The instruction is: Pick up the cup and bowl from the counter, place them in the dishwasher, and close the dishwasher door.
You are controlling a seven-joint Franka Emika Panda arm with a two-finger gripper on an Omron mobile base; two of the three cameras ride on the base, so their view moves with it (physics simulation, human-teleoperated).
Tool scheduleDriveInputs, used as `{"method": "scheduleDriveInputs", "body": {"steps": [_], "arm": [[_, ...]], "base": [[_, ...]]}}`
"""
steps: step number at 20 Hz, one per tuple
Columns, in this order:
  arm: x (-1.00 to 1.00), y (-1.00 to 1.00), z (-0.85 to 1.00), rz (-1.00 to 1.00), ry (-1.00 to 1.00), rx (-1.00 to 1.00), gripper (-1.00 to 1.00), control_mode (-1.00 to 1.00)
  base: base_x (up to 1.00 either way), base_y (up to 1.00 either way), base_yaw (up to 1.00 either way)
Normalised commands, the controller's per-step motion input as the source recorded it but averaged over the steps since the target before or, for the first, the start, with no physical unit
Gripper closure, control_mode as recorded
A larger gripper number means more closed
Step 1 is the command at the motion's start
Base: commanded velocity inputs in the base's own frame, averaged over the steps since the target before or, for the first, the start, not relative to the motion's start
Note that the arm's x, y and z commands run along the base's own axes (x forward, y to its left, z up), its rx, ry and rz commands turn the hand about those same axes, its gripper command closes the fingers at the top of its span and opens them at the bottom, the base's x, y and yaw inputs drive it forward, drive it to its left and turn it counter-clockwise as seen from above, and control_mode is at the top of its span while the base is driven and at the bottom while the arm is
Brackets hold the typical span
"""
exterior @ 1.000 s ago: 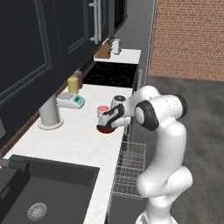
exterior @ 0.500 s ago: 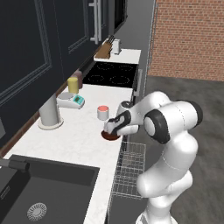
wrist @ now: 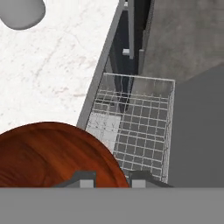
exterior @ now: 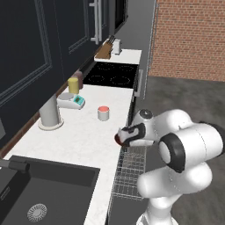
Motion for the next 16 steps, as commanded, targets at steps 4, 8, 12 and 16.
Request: {"method": "scheduleDriveInputs", "body": {"steps": [4,8,12,16], "arm": [[-0.47,-0.6,0.28,-0.07,-0.04,0.0,1.0,-1.0],[-0.38,-0.6,0.23,-0.01,-0.01,0.0,1.0,-1.0],[-0.29,-0.46,0.11,0.02,0.0,0.0,1.0,-1.0],[-0.16,-0.25,0.01,0.16,0.0,0.0,1.0,-1.0]], "base": [[0.0,0.0,0.0],[0.0,0.0,0.0],[0.0,0.0,0.0],[0.0,0.0,0.0]]}}
